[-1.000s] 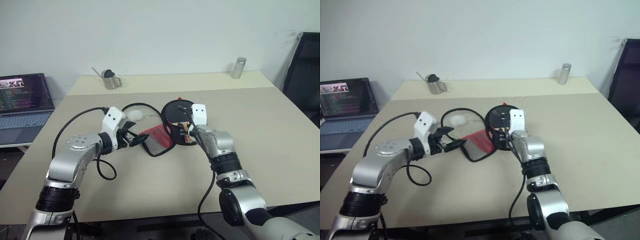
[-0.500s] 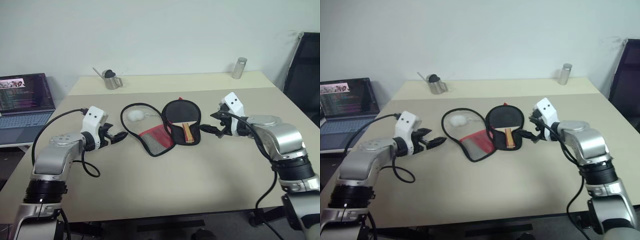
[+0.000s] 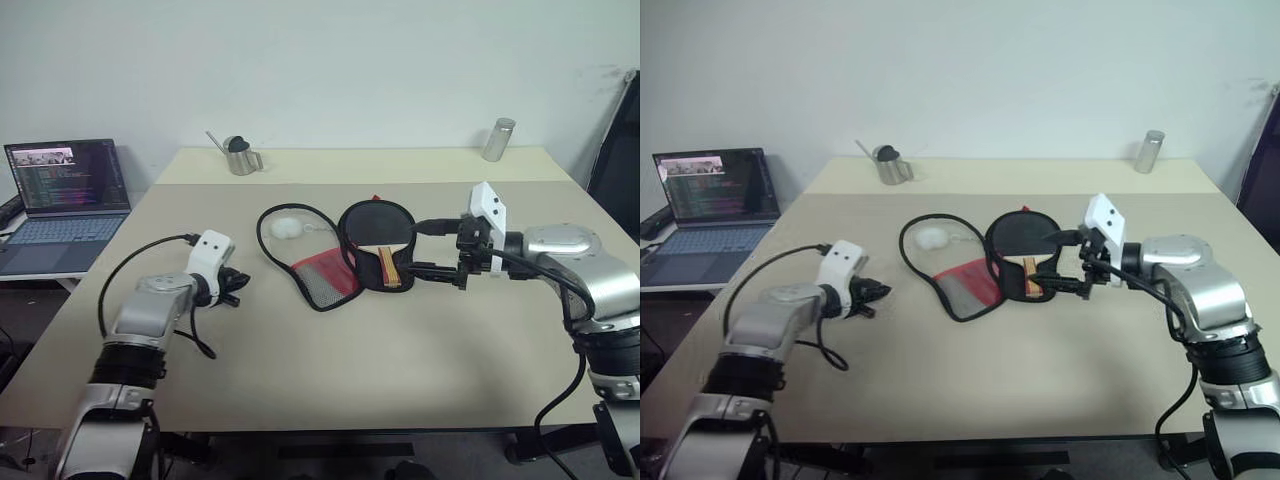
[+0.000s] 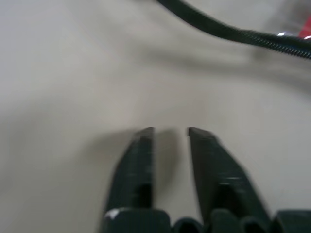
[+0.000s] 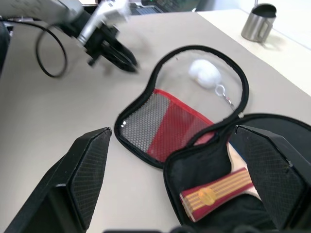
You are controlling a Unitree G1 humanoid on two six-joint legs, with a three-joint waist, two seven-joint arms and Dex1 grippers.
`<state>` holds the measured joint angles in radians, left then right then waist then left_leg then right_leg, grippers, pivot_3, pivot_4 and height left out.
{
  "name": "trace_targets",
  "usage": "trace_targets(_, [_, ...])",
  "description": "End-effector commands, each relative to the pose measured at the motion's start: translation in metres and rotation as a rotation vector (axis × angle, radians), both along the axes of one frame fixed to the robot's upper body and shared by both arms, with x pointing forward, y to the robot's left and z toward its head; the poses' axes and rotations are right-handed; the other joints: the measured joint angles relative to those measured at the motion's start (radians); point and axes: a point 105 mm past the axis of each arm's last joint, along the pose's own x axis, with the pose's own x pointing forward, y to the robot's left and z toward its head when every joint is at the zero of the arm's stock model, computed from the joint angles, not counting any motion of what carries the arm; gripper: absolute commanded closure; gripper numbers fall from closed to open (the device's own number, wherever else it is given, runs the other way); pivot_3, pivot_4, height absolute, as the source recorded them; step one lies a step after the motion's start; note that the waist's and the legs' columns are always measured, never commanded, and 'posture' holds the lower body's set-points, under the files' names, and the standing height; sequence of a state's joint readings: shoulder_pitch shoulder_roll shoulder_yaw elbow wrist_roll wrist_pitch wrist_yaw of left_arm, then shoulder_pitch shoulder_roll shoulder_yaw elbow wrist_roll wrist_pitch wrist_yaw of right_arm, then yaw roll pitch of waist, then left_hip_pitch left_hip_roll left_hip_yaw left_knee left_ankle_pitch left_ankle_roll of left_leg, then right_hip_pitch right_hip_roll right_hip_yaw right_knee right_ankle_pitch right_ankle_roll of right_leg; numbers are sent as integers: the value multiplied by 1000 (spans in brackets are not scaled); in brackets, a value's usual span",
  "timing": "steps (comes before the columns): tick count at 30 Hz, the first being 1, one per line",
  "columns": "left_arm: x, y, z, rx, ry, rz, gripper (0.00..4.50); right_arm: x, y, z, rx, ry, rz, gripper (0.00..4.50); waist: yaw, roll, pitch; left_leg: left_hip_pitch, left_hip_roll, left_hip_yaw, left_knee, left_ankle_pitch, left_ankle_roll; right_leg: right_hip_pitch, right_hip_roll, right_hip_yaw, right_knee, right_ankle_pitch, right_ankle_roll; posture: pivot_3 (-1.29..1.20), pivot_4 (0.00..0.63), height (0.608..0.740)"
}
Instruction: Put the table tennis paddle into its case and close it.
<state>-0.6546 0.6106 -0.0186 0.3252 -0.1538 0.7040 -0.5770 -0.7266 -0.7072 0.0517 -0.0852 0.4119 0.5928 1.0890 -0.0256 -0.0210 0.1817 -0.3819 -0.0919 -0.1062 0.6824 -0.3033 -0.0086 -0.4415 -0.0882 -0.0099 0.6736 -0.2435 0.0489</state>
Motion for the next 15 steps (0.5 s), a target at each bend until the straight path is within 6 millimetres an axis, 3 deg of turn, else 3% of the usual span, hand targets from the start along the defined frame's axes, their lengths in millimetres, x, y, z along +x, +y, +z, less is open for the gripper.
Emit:
trace_targets(1, [8, -10, 15, 7, -62, -9, 4434, -7, -1, 15, 11, -71, 13, 0, -1, 0, 0, 0, 0, 0, 0, 0, 0, 0, 0, 0, 0, 0, 0, 0, 150, 740])
trace_targets(9, [17, -34, 14, -24, -56, -49, 4434, -4, -4, 11, -13, -82, -35, 0, -1, 0, 0, 0, 0, 0, 0, 0, 0, 0, 0, 0, 1, 0, 0, 0, 150, 740])
trace_targets(15, [21, -54, 21, -131, -75, -107, 4434, -6, -20, 15, -34, -97, -77, 0, 0, 0, 0, 0, 0, 0, 1, 0, 0, 0, 0, 0, 0, 0, 0, 0, 150, 740])
